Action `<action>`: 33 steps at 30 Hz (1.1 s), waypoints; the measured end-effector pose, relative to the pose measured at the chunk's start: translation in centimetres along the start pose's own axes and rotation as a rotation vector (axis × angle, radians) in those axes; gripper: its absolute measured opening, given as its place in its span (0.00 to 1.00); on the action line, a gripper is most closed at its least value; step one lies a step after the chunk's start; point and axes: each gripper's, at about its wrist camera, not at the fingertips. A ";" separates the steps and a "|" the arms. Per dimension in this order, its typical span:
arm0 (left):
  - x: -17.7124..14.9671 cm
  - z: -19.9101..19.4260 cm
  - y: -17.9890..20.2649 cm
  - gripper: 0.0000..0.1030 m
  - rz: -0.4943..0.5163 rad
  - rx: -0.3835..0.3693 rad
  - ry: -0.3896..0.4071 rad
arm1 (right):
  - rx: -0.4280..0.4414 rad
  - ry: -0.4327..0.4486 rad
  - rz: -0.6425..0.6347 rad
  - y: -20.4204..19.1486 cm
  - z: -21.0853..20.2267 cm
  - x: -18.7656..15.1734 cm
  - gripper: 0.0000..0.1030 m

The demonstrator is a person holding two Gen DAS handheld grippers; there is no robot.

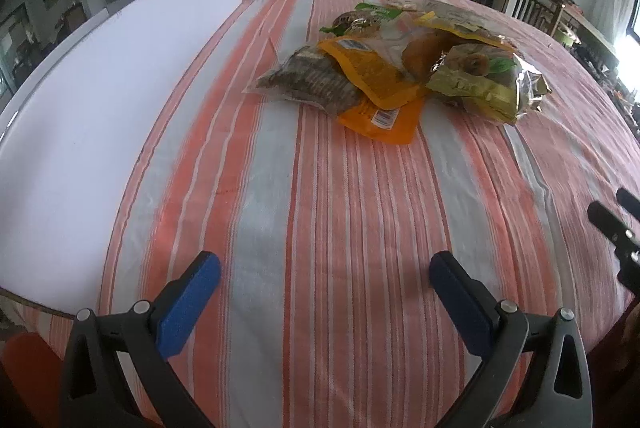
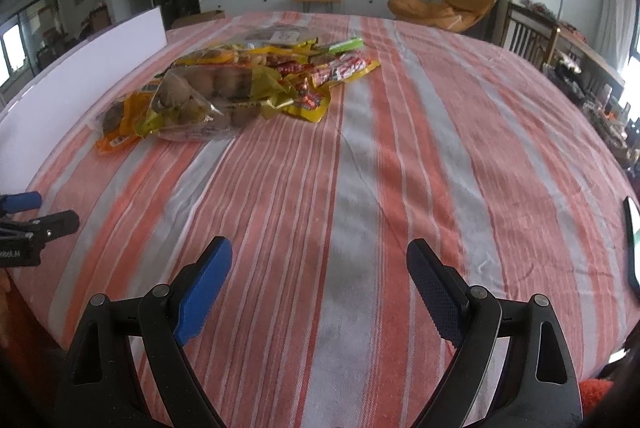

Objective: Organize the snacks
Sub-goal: 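Grasp the yellow-bordered peanut bag with the left tool while the right tool grasps the red-labelled longan bag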

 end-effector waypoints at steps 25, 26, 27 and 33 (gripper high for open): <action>-0.2 -0.3 -0.2 1.00 0.014 -0.016 -0.029 | -0.110 -0.074 0.052 -0.8 2.3 7.9 0.88; 0.4 -0.3 -0.1 0.99 -0.001 -0.042 -0.059 | -0.083 -0.034 0.094 0.9 1.2 6.5 0.88; 0.9 -0.5 -0.1 0.99 -0.011 -0.075 -0.063 | -0.070 -0.008 0.127 2.0 0.5 5.5 0.88; 12.1 -4.2 4.4 1.00 0.090 -0.252 0.037 | -0.012 -0.034 0.318 6.7 1.0 1.4 0.88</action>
Point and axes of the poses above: each gripper's, at about its wrist camera, not at the fingertips, and z roughly the way its jaws point, y to its right, x to its top, and after that the axes turned 9 degrees about -x, right-handed
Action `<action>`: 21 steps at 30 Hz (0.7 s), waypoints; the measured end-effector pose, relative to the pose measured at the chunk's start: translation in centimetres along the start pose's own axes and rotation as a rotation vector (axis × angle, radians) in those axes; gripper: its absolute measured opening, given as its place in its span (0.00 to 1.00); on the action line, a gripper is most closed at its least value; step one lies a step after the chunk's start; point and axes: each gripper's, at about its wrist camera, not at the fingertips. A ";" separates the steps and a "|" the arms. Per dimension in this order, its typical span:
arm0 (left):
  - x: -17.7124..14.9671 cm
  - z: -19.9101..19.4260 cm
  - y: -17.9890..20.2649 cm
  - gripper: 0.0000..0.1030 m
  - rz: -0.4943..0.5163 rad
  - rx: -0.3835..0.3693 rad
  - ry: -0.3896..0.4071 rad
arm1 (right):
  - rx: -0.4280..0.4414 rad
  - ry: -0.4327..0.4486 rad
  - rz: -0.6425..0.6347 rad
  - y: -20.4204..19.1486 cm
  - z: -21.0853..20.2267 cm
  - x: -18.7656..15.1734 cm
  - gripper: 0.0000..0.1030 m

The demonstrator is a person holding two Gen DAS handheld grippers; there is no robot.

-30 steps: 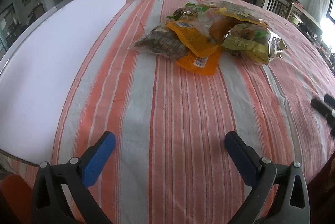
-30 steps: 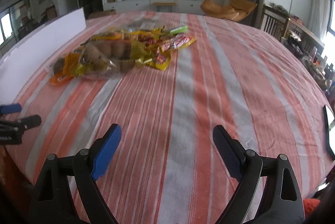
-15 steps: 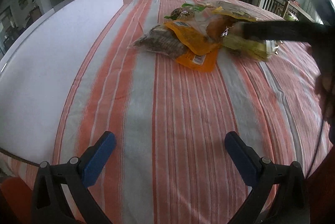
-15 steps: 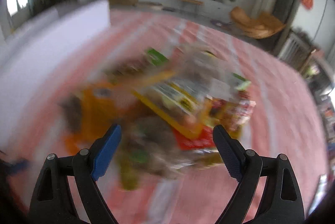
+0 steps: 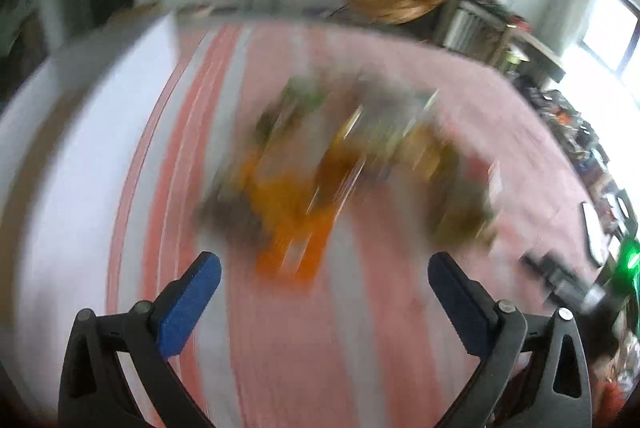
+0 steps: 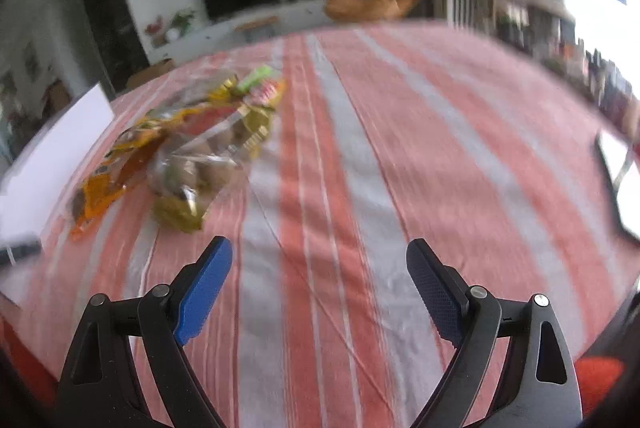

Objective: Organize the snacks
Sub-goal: 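Grasp the yellow-bordered peanut bag with the left tool while the right tool grasps the red-labelled longan bag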

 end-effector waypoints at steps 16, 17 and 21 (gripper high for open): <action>9.2 14.5 5.8 0.53 0.267 0.126 -0.349 | 0.087 -0.021 0.072 1.2 0.8 0.8 0.88; 8.7 12.9 4.9 0.53 0.222 0.098 -0.326 | 0.087 -0.026 0.086 1.6 1.0 0.8 0.88; 3.8 7.1 1.4 0.53 0.127 0.040 -0.258 | 0.124 -0.054 0.190 3.5 1.4 1.1 0.88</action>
Point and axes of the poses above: each gripper's, at about its wrist camera, not at the fingertips, and z roughly the way its jaws point, y to its right, x to its top, and after that the axes turned 9 degrees about -x, right-handed
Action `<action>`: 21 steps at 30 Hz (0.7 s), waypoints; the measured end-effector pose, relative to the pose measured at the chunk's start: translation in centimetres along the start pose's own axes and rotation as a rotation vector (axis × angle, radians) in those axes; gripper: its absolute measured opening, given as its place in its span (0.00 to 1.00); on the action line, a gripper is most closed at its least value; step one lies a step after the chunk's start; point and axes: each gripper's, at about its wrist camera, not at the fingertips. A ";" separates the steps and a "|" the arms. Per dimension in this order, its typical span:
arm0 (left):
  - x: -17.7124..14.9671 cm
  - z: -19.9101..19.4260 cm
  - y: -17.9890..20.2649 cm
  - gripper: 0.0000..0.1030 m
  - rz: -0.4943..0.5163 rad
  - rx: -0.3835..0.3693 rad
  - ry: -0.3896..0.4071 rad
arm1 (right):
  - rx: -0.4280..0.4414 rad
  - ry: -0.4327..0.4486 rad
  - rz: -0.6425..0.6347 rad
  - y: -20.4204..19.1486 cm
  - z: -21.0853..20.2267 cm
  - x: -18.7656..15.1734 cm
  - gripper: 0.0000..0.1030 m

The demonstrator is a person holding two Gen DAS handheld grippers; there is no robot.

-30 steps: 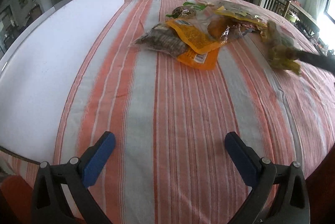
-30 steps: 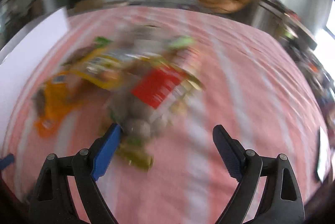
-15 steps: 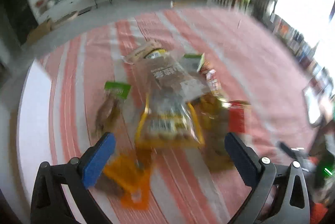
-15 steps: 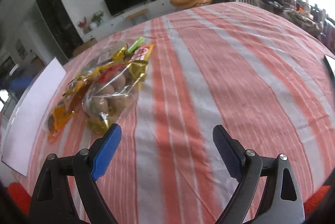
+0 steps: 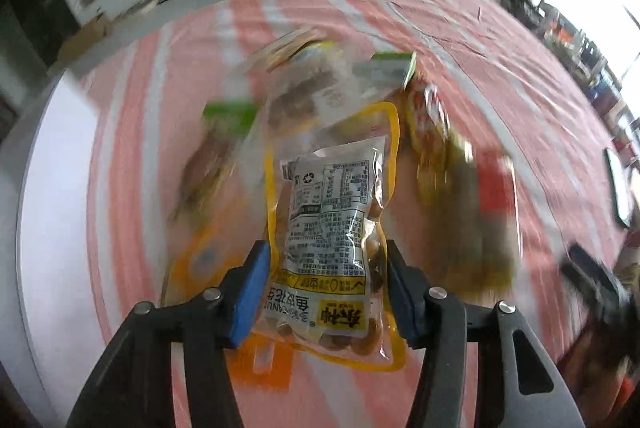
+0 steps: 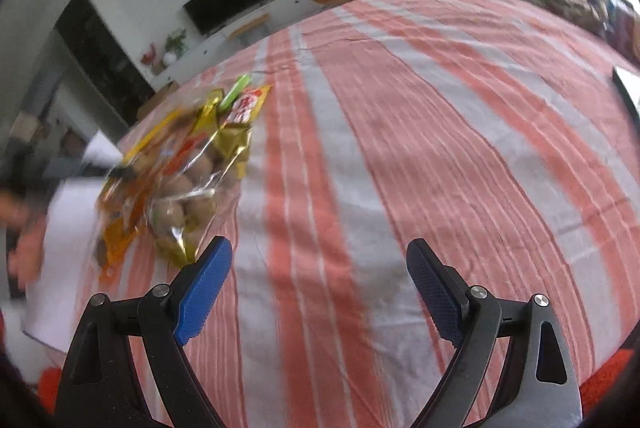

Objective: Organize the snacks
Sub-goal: 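Grasp the yellow-bordered peanut bag with the left tool while the right tool grasps the red-labelled longan bag, then lift both bags and drop them into the white box, opening both tools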

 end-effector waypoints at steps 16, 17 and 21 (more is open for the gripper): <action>-10.6 -0.5 -4.3 0.83 -0.045 0.166 0.031 | -0.178 -0.410 -0.265 -16.5 10.2 4.5 0.88; -10.6 0.1 -4.5 0.78 -0.051 0.167 0.009 | -0.206 -0.401 -0.294 -16.8 10.4 4.4 0.86; -11.0 -1.1 -5.3 0.53 -0.098 0.067 0.042 | -0.124 -0.389 -0.225 -14.1 8.8 4.3 0.75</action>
Point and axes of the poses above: each gripper's, at about its wrist camera, not at the fingertips, and z roughly the way its jaws point, y to its right, x to its top, and after that the axes turned 9 degrees about -x, right-handed
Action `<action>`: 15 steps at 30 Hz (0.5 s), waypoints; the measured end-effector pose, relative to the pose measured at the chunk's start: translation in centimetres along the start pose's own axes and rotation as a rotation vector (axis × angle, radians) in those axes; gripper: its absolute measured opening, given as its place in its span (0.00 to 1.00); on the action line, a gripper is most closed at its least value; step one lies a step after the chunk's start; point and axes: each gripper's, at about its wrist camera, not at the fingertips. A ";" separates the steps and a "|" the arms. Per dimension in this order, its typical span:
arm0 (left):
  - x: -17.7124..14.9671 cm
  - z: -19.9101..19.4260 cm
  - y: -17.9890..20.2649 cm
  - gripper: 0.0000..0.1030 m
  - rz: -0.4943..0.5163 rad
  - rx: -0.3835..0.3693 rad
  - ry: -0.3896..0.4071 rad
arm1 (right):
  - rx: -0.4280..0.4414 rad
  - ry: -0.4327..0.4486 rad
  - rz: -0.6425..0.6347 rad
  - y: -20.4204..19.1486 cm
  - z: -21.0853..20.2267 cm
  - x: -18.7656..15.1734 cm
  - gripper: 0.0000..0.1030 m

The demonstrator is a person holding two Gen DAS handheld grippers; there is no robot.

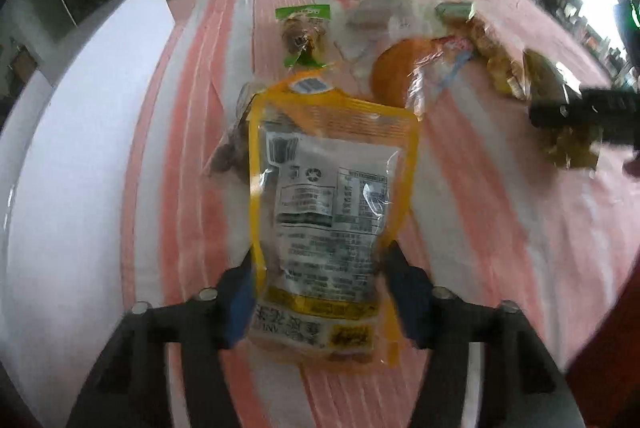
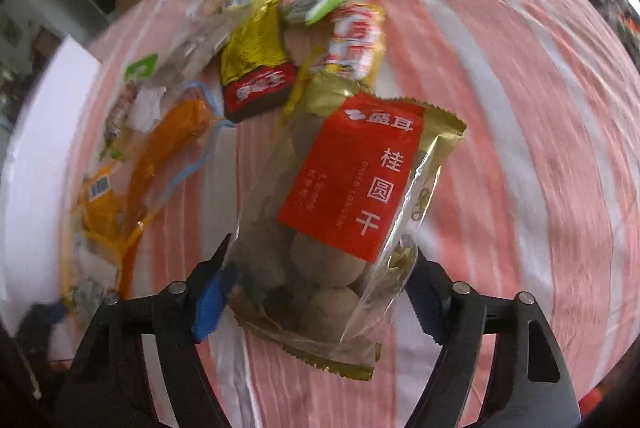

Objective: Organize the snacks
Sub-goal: 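Lift both bags and drop them into the white box, opening both tools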

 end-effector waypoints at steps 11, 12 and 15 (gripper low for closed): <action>0.6 -14.4 -9.0 0.53 -0.326 -0.424 0.349 | 0.354 0.080 0.056 3.4 -7.9 -1.5 0.74; 0.6 -15.9 -10.0 0.53 -0.327 -0.399 0.370 | 0.375 0.091 0.028 1.9 -8.8 -1.2 0.74; 0.4 -20.6 -14.7 0.54 -0.339 -0.232 0.423 | 0.479 0.128 -0.088 -5.1 -12.3 0.0 0.74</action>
Point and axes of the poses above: each gripper's, at about its wrist camera, not at the fingertips, and z roughly the way its jaws point, y to its right, x to its top, and after that the axes turned 9 degrees about -x, right-handed
